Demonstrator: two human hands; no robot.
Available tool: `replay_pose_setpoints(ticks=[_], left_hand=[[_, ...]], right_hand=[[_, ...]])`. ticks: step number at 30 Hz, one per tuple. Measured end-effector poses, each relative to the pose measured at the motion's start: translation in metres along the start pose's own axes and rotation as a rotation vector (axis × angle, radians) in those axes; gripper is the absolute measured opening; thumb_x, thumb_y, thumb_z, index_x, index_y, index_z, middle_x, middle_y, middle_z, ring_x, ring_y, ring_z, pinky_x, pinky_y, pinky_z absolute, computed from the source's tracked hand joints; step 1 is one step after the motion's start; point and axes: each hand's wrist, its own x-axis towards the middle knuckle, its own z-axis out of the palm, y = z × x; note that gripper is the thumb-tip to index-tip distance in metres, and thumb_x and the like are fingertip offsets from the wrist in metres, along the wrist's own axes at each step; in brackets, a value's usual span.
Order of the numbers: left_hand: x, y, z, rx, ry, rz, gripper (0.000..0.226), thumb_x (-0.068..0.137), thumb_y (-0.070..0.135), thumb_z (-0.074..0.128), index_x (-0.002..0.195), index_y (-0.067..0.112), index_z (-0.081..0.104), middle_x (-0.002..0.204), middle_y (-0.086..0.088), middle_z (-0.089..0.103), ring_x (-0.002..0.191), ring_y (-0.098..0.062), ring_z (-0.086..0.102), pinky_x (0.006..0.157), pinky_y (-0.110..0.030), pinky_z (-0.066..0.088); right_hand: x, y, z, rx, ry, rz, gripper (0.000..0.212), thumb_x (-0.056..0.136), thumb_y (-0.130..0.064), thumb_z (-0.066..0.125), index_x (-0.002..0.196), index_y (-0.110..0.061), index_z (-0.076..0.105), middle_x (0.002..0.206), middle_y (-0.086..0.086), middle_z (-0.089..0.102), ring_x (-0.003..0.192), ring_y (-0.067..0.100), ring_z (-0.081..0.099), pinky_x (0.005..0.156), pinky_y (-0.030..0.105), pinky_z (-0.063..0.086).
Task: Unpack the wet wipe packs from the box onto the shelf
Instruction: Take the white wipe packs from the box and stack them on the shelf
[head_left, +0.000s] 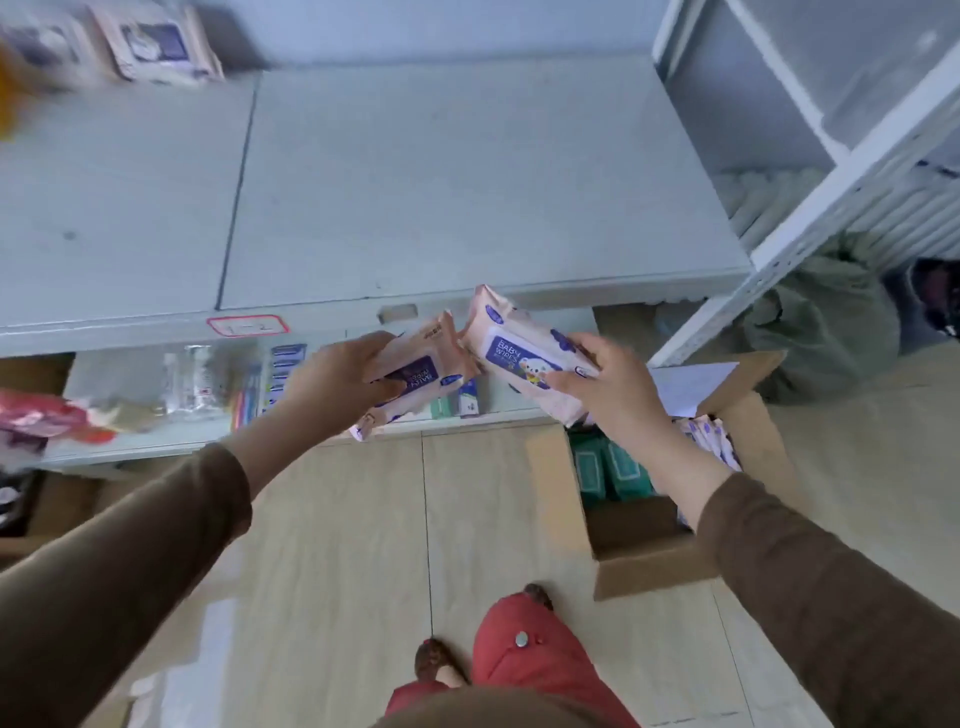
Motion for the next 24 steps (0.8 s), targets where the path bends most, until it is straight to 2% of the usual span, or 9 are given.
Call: replay_pose_setpoints(ticks=[3,7,11,16,22,24], left_hand=[[0.011,-0.035,-0.056,-0.047,0.052,-0.017,0.031,0.083,0.031,0.067,0.112,0.037,0.058,0.088,-0.001,0.067,0.083,-0.029,0.062,0.074,-0.043,0.053],[0.044,-0.079,-0.120,-0.065,0.124,-0.011,0.034,0.082,0.025,0.068,0.114,0.036,0.060,0.091,-0.003,0.067,0.085,-0.028,0.062,0.077,-0.044,0.053],[0.098,-0.128,-0.178,-0.020,0.175,-0.047,0.033,0.082,0.024,0.068,0.110,0.038,0.059,0.088,-0.003,0.065,0.081,-0.027,0.060,0.072,-0.037,0.049],[0.161,-0.186,-0.247,0.105,0.222,-0.128,0.030,0.086,0.023,0.065,0.114,0.031,0.059,0.092,0.001,0.066,0.083,-0.026,0.058,0.071,-0.035,0.046],[0.222,-0.258,-0.315,0.129,0.265,-0.205,0.031,0.082,0.019,0.071,0.111,0.025,0.061,0.095,-0.005,0.066,0.087,-0.032,0.061,0.075,-0.043,0.052],[0.243,-0.280,-0.334,0.172,0.265,-0.192,0.029,0.081,0.020,0.072,0.108,0.018,0.060,0.099,-0.009,0.067,0.090,-0.035,0.062,0.078,-0.046,0.053]], right_hand=[[0.038,-0.056,0.018,-0.009,-0.014,-0.069,0.029,0.079,-0.017,0.077,0.103,-0.032,0.070,0.091,-0.014,0.074,0.079,0.008,0.068,0.065,0.029,0.051],[0.106,-0.112,0.047,-0.044,-0.018,-0.186,0.027,0.079,-0.019,0.076,0.104,-0.028,0.071,0.092,-0.010,0.075,0.082,0.014,0.068,0.071,0.030,0.051],[0.190,-0.164,0.081,-0.064,-0.062,-0.236,0.025,0.080,-0.017,0.074,0.103,-0.027,0.071,0.090,-0.008,0.074,0.075,0.014,0.066,0.062,0.027,0.051],[0.303,-0.231,0.134,-0.138,-0.137,-0.320,0.024,0.079,-0.019,0.073,0.101,-0.027,0.069,0.087,-0.010,0.071,0.078,0.014,0.063,0.061,0.023,0.042],[0.401,-0.301,0.211,-0.233,-0.207,-0.398,0.031,0.077,-0.025,0.075,0.107,-0.025,0.069,0.098,-0.007,0.070,0.089,0.018,0.062,0.072,0.030,0.045],[0.424,-0.319,0.235,-0.253,-0.220,-0.404,0.032,0.077,-0.026,0.076,0.108,-0.024,0.069,0.102,-0.005,0.071,0.089,0.017,0.061,0.071,0.030,0.044]])
